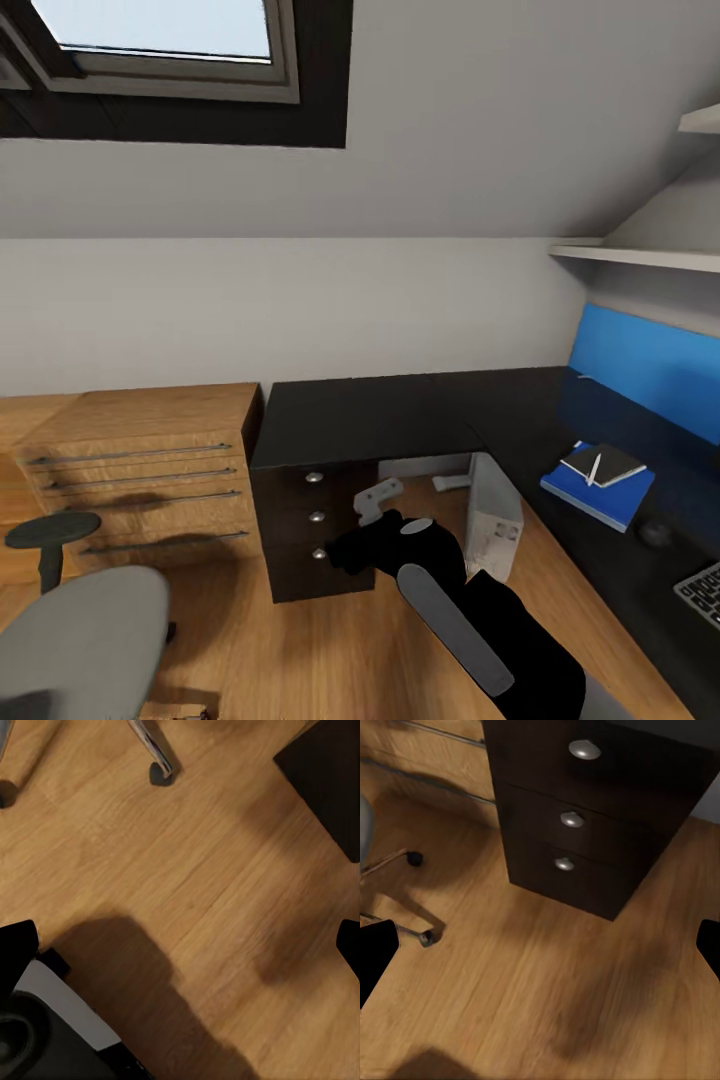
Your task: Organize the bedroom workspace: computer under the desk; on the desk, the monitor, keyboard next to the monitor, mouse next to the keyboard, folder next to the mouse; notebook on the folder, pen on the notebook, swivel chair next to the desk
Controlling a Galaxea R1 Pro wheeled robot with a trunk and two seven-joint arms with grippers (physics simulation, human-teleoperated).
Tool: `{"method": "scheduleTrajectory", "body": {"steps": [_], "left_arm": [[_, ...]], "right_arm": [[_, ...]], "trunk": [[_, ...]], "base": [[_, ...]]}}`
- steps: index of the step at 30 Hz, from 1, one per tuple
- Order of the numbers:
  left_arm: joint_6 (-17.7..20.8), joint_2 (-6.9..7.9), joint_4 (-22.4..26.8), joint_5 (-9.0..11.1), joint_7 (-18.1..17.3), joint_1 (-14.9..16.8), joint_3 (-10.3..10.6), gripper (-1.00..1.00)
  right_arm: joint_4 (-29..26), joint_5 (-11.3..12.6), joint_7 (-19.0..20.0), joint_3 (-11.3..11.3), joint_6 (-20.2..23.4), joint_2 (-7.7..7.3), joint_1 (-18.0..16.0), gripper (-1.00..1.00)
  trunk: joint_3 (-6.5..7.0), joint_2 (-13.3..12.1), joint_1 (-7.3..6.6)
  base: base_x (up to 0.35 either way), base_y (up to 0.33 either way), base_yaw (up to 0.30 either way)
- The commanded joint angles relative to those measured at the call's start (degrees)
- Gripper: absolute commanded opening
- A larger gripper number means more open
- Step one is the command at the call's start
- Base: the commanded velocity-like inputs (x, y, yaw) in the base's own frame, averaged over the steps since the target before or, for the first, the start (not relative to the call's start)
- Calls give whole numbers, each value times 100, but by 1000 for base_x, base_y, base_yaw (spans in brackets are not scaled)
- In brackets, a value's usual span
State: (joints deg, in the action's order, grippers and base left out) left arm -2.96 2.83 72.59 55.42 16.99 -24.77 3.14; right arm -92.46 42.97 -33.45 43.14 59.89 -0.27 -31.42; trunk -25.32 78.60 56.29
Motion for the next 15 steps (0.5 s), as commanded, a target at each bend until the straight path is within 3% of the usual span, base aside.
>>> {"method": "scheduleTrajectory", "body": {"steps": [1,15], "left_arm": [[-38,6,-44,48,27,10,27,100],[-70,62,-480,76,-14,42,-13,100]], "right_arm": [[-5,53,-58,7,11,0,-5,100],[-1,54,-26,44,11,16,-4,100]], "trunk": [[-5,4,0],[-13,4,0]], "base": [[0,0,275],[0,0,275]]}}
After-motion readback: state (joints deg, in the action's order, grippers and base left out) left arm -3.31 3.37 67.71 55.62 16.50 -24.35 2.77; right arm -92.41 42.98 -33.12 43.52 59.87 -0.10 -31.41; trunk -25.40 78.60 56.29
